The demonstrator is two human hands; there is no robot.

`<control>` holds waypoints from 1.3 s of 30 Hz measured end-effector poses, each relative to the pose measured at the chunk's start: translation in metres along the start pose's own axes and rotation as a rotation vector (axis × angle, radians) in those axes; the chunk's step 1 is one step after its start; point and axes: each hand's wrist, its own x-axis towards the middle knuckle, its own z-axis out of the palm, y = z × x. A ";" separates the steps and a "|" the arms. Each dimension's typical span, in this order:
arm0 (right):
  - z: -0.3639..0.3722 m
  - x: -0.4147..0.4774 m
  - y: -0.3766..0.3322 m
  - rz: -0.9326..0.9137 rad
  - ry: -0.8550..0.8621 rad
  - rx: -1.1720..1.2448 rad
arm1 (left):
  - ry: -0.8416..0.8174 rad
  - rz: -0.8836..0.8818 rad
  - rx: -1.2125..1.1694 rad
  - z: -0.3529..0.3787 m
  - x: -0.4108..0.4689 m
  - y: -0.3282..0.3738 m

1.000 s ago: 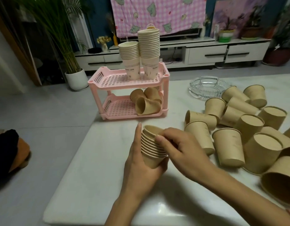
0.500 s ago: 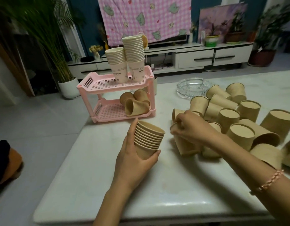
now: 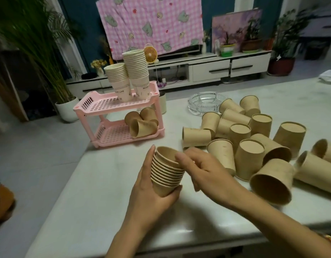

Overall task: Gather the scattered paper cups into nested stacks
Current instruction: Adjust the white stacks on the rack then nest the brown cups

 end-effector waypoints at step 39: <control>-0.101 -0.078 0.037 0.182 0.205 -0.903 | -0.176 0.118 0.152 0.022 -0.017 0.024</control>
